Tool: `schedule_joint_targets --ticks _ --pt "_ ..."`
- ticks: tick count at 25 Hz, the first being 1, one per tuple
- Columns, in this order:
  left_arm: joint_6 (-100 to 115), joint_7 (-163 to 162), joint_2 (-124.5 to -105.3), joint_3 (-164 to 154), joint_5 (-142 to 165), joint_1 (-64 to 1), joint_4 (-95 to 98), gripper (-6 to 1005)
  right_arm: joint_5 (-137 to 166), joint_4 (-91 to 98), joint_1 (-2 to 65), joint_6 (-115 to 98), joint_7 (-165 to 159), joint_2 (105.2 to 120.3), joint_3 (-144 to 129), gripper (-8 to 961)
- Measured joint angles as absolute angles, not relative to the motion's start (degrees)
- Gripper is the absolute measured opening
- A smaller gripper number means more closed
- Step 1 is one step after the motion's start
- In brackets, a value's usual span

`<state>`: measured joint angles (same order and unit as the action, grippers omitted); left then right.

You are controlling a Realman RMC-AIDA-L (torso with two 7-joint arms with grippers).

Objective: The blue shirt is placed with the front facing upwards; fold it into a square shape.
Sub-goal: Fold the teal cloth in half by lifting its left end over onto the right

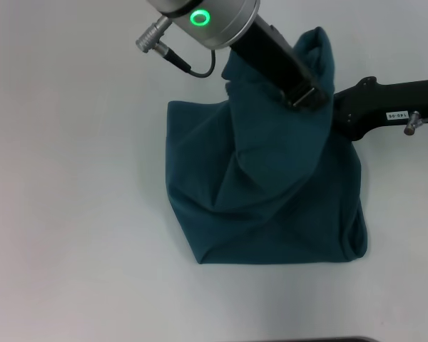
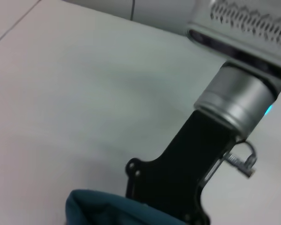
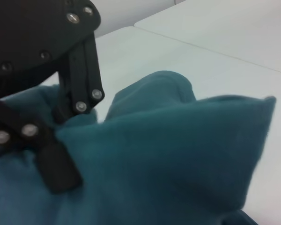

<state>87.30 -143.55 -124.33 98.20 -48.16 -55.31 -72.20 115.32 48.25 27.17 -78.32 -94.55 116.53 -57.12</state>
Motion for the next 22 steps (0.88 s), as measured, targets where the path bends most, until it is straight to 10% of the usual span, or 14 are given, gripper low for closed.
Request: schedule_joint_targets --ticks 8,22 --pt "86.23 -143.93 -124.3 99.93 -51.82 -56.05 -68.97 234 115.31 48.27 27.36 -78.21 -94.57 116.47 -56.42 13" --pt "96.62 -142.82 -123.92 117.63 -62.96 -49.35 -77.63 663 115.64 48.34 26.89 -78.59 -94.6 115.98 -55.74 14"
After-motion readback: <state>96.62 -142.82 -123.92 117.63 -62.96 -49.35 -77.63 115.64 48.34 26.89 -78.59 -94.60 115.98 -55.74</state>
